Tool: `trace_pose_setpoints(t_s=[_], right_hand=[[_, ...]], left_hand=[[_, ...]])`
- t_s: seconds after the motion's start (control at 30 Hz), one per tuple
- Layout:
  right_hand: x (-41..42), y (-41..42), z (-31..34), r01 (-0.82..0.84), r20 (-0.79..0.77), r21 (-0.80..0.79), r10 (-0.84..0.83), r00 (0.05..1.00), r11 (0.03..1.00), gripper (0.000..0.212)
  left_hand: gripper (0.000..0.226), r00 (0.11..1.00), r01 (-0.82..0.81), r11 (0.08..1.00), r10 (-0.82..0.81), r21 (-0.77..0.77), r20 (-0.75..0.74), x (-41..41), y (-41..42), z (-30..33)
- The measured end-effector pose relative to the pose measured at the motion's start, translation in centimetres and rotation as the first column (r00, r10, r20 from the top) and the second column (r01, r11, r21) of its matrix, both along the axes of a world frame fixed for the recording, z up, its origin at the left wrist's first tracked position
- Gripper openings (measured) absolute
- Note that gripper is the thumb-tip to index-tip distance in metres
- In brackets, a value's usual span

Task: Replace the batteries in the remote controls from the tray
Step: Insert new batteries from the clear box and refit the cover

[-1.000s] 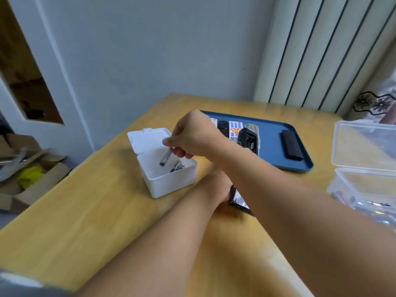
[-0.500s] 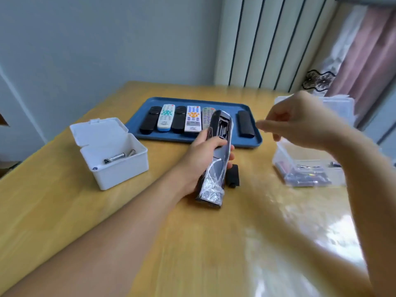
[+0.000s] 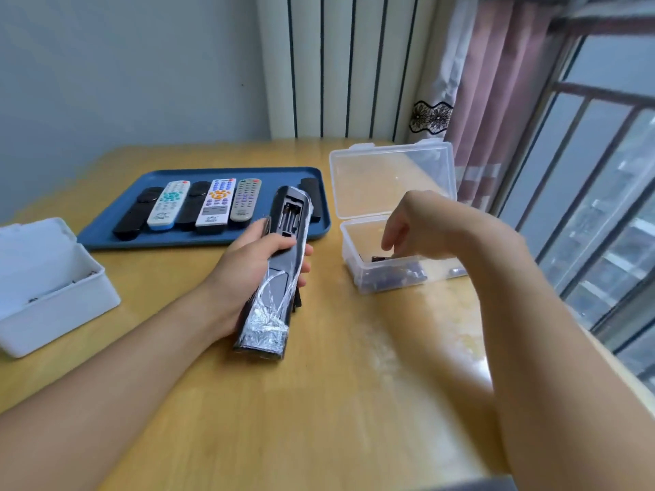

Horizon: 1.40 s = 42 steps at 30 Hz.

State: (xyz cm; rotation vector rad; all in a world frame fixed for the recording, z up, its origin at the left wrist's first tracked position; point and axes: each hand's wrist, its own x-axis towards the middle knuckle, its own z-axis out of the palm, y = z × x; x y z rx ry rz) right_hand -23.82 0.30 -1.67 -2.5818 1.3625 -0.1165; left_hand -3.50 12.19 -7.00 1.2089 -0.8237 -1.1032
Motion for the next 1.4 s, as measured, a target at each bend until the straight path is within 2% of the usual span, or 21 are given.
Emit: trace_pose_setpoints(t_s=[0.13,0.3,0.4,0.5,0.6,0.7,0.8,0.9,1.03,1.4], right_hand=[[0.0,0.0,0.0,-0.001,-0.001,0.077,0.001,1.000,0.997,0.033],[0.4,-0.3,0.1,0.002,-0.049,0.142,0.005,0.999,0.990,0.018],[0.8,-0.4,0.2,0.007,-0.109,0.123,0.007,0.994,0.992,0.007],[1.1,-0.6,-0.3,0.004,-0.155,0.085,0.009,0.988,0.996,0.006],[0.8,-1.0,-0.3,-0.014,-0.117,0.067,0.022,0.993,0.998,0.004],[0.5,-1.2,-0.4,-0.026,-0.095,0.085,0.034,0.995,0.996,0.012],[0.7,-1.3,-0.7,-0.015,-0.084,0.072,0.022,0.996,0.997,0.003],[0.8,-1.3,-0.8,-0.002,-0.053,0.051,0.005,0.999,0.999,0.013],[0.8,-1.1,-0.8,0.012,0.043,0.018,-0.013,0.999,1.000,0.016],[1.2,-0.5,-0.8,0.018,0.047,-0.046,-0.016,0.999,0.999,0.015]], left_hand=[[0.026,0.999,-0.029,0.999,0.030,-0.027,0.013,-1.2,-0.6,-0.2],[0.024,0.995,-0.043,0.997,0.037,-0.062,-0.092,-0.4,-0.2,-0.3],[0.024,0.993,-0.009,0.999,0.003,-0.052,-0.115,-0.2,-0.3,-0.3],[0.023,0.993,0.006,0.999,-0.011,-0.041,-0.118,-0.1,-0.8,-0.3],[0.021,0.989,0.016,0.999,-0.022,-0.044,-0.143,0.2,-1.2,-0.5],[0.020,0.988,0.033,0.998,-0.039,-0.045,-0.152,0.4,-1.4,-0.7],[0.021,0.989,0.042,0.998,-0.049,-0.052,-0.141,0.4,-1.4,-0.7],[0.022,0.989,0.043,0.998,-0.050,-0.053,-0.140,0.4,-1.4,-0.7],[0.024,0.989,0.047,0.998,-0.054,-0.050,-0.139,0.3,-1.4,-0.6],[0.023,0.984,0.069,0.997,-0.076,-0.046,-0.163,0.4,-1.2,-0.4]])
